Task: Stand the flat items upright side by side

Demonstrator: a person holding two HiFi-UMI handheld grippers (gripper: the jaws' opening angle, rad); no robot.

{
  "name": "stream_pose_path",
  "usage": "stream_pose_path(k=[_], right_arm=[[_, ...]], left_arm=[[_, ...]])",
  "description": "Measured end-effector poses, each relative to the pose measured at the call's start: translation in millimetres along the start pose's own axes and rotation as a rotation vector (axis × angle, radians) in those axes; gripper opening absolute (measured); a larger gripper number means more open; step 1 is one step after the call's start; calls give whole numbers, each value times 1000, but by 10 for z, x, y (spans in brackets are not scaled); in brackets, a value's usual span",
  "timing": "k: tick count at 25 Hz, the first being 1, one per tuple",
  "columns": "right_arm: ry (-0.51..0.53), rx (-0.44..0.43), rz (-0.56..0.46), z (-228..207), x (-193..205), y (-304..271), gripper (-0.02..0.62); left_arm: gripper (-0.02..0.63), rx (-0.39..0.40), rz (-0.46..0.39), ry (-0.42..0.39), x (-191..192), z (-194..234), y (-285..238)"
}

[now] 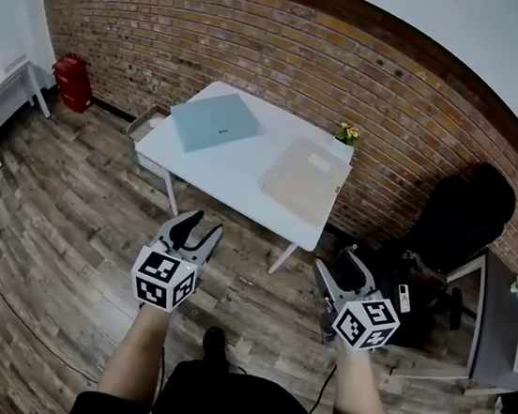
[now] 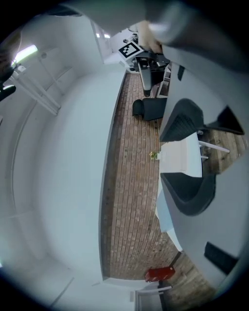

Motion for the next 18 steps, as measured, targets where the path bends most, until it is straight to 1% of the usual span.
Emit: stream_pose_path(k=[1, 2, 7, 12, 16, 18], right_arm=[[0, 0, -5, -33, -44, -105, 299], [-3, 0, -9, -65, -78, -199, 316], [-20, -10, -19, -141, -122, -441, 380], [-54, -23, -32, -101, -20, -262, 425], [-133, -60, -102, 13, -14, 147, 481], [-127, -82, -130, 112, -19, 401, 506]], left_arm=[[234, 15, 9, -6, -39, 47, -107], [260, 31, 17, -13, -74, 86, -203], [338, 94, 40, -25, -174, 140, -475], [353, 92, 46, -38, -155, -33, -379], [367, 74, 42, -54, -100, -410, -34], [390, 49, 48, -88, -34, -657, 183]])
Point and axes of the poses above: the fingertips, and each gripper's own axes: y backward along the fingers, z to its left, x out of its underside, the point moved 6 cm from there along y, backward along the fingers, and after that the axes turned 8 degrees about y, right-handed, at the moved point
